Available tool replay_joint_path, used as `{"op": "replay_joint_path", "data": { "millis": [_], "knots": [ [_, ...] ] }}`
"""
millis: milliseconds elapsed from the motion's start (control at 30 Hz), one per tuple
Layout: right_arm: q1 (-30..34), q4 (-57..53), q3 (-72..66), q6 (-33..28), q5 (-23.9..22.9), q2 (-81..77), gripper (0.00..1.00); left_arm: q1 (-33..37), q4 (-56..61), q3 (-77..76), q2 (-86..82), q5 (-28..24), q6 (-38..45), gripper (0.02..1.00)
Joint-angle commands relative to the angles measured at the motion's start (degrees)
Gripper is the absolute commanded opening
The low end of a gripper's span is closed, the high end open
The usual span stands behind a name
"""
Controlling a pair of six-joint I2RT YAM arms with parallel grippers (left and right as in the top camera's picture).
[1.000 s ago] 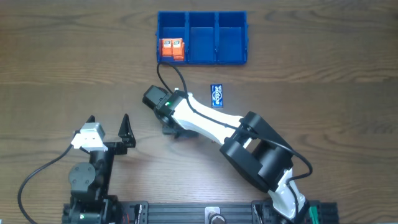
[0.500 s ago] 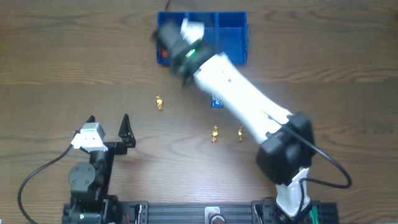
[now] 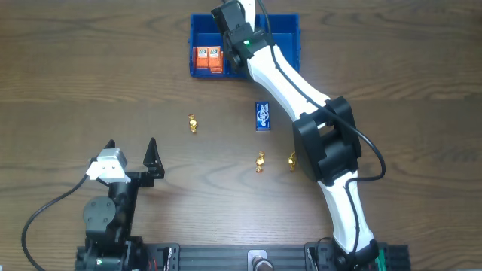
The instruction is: Sort Candies Into Trays
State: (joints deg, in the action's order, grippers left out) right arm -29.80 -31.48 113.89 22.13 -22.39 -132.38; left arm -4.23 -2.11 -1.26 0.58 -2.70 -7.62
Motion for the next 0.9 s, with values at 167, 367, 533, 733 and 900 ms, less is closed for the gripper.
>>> {"op": "replay_joint_path", "data": {
  "millis": [167, 367, 533, 733, 900],
  "knots": [
    [-0.07, -4.35, 0.0, 0.44, -0.02, 5.29, 0.93, 0.2, -2.34, 0.96, -0.37, 0.74, 0.35, 0.998],
    [-1.57, -11.96, -15.76, 0.59, 1.03, 22.88, 0.932, 0.2, -2.34, 0.96, -0.37, 0.74, 0.35, 0.998],
    [-3.08, -6.64, -34.07, 6.6, 10.19, 23.26, 0.93, 0.2, -2.34, 0.96, -0.37, 0.74, 0.35, 0.998],
    [-0.9, -3.89, -36.96, 8.11, 12.7, 15.52, 0.919, 0.2, -2.34, 0.96, -0.37, 0.74, 0.35, 0.998],
    [-0.33, -3.54, -36.96, 8.09, 15.06, 13.31, 0.768, 0.2, -2.34, 0.96, -0.37, 0.74, 0.35, 0.996]
  ]
}}
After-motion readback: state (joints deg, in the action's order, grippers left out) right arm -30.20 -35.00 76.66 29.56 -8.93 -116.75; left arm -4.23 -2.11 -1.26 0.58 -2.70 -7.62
